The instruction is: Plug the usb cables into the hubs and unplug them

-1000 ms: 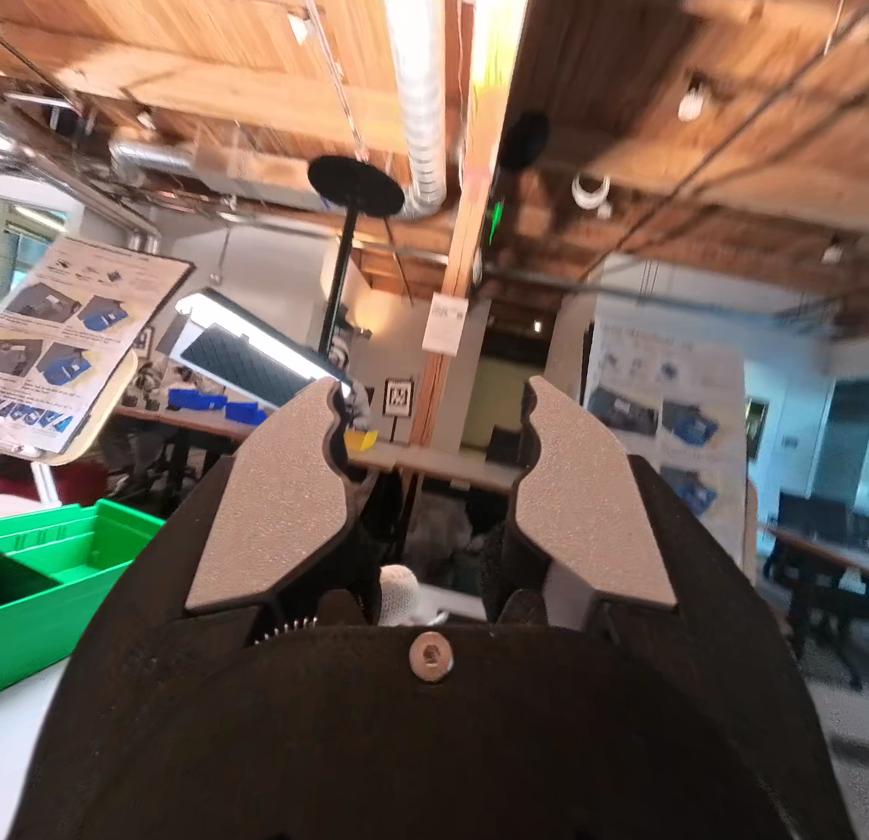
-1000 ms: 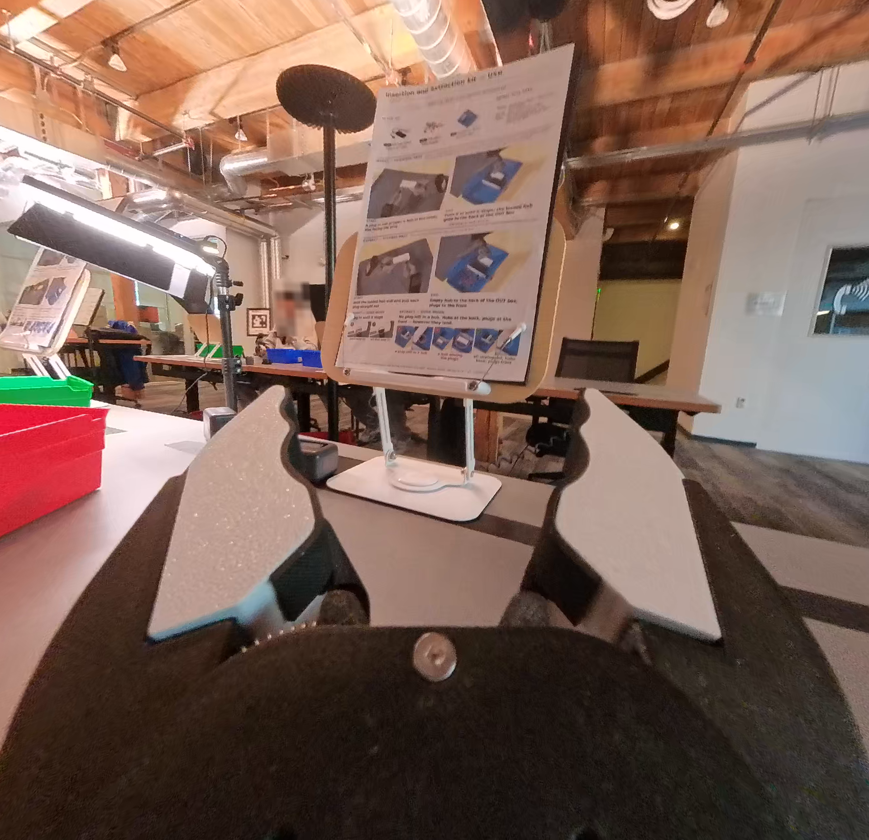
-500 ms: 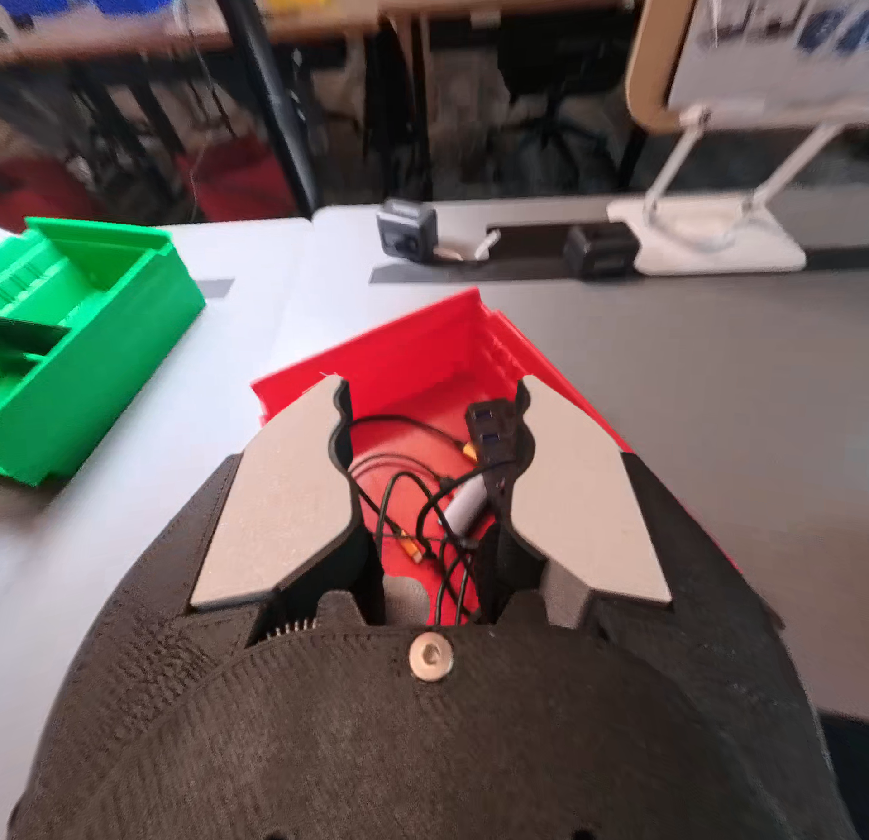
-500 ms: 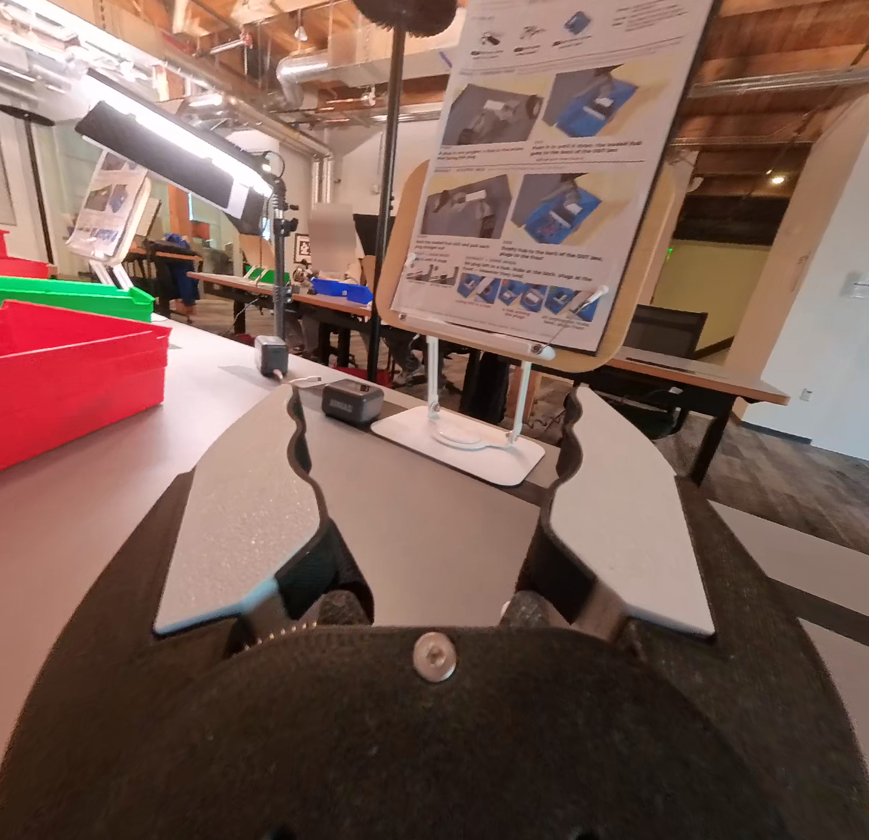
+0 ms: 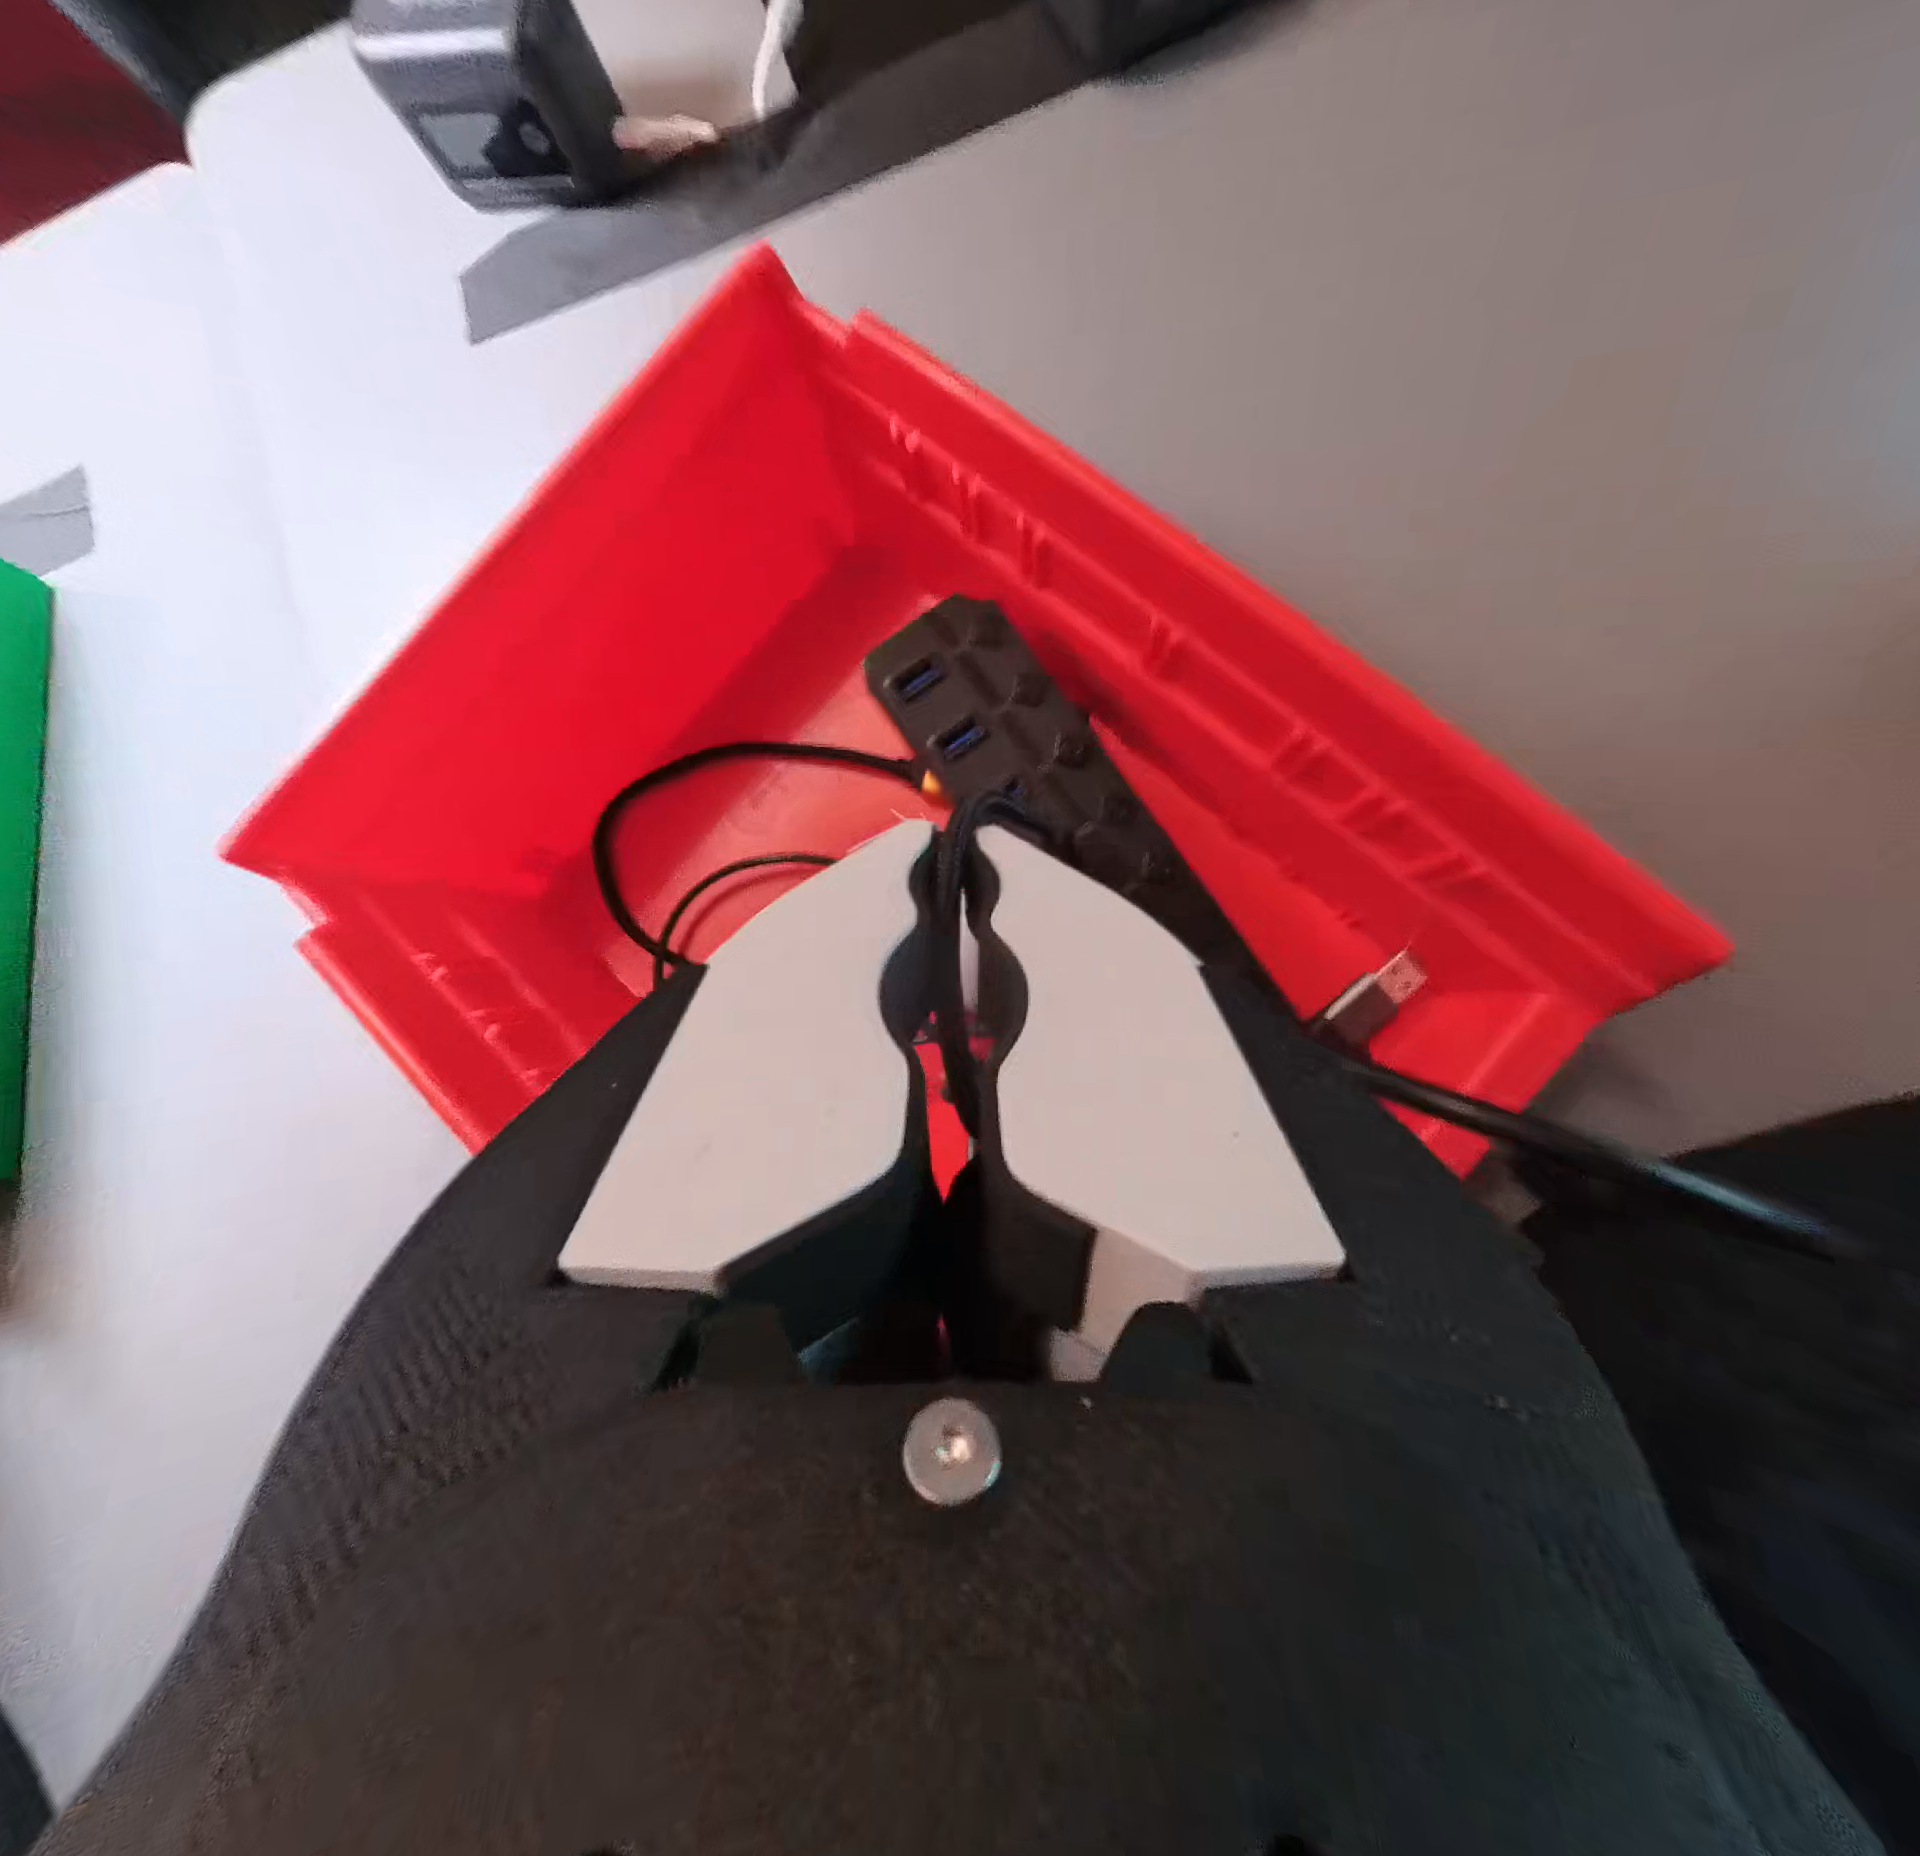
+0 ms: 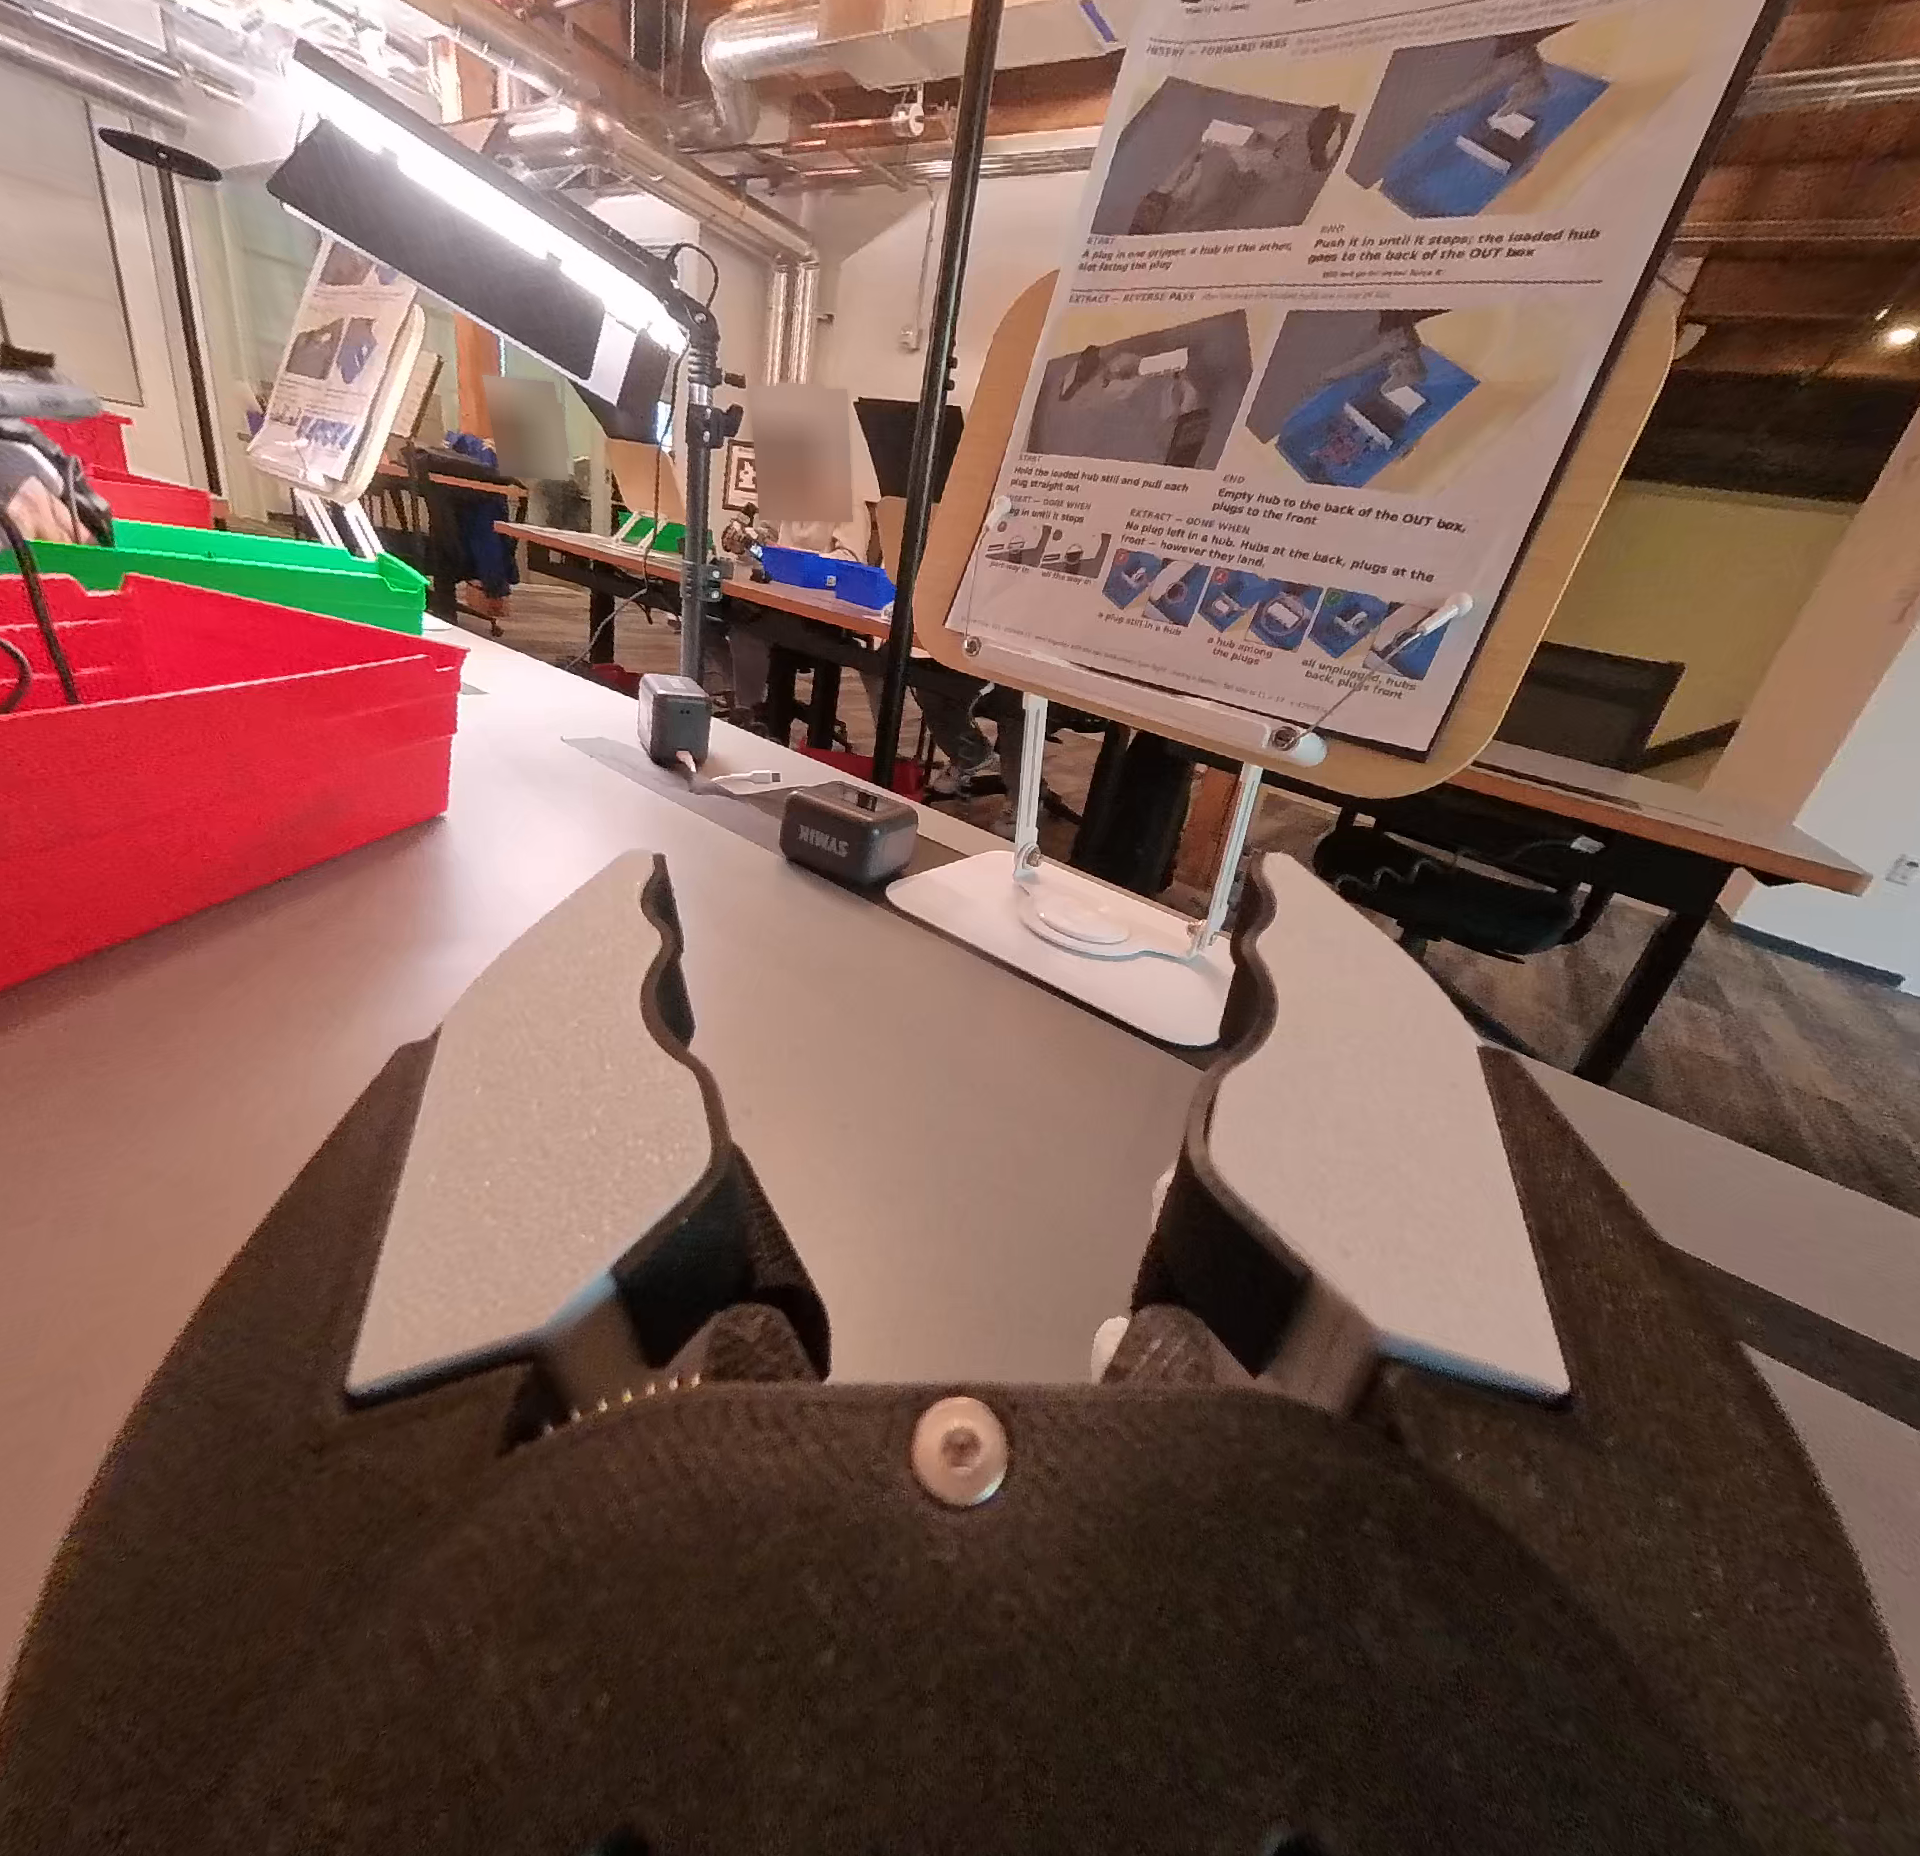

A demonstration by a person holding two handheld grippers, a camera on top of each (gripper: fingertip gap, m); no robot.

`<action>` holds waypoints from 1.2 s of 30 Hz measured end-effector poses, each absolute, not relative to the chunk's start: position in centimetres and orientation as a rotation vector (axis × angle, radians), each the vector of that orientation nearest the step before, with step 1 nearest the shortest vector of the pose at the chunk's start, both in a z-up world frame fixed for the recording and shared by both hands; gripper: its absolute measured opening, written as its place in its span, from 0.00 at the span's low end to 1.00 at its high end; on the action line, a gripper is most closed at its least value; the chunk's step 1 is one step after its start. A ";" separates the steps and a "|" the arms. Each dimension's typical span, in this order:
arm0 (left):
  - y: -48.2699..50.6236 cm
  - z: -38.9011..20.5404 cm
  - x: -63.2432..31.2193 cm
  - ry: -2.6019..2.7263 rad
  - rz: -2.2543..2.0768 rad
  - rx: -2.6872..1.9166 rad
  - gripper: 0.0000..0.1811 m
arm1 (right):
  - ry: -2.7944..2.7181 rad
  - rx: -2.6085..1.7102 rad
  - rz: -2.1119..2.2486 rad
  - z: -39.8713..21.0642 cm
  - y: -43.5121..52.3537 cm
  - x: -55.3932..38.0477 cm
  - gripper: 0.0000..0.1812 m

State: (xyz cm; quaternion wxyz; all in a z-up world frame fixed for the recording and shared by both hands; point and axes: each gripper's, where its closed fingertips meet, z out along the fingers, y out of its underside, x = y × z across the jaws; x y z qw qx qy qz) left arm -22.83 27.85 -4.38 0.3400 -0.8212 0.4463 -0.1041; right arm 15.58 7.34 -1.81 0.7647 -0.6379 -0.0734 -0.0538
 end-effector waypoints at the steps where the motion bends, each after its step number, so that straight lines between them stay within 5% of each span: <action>1: 28.2 -3.2 -22.8 1.112 -0.261 -2.099 0.01 | -0.156 -1.385 -0.112 -1.8 7.3 15.6 0.56; 12: 24.4 13.1 -17.2 0.871 -0.350 -1.302 0.01 | -0.231 -1.420 0.001 -2.6 7.8 13.6 0.52; 27: 8.0 12.2 4.1 1.388 -0.715 -0.899 0.01 | -0.108 -1.237 1.153 -1.1 6.7 3.6 0.52; 28: 6.6 11.4 5.5 1.434 -0.694 -0.869 0.01 | -0.041 -1.198 1.231 -0.8 6.8 4.2 0.49; 30: 4.0 9.3 7.6 1.549 -0.653 -0.816 0.01 | 0.080 -1.171 1.359 -1.0 6.9 5.7 0.21; 36: -1.5 7.7 6.8 1.801 -0.841 -0.500 0.14 | 0.187 -1.065 1.305 -0.9 6.0 11.7 0.14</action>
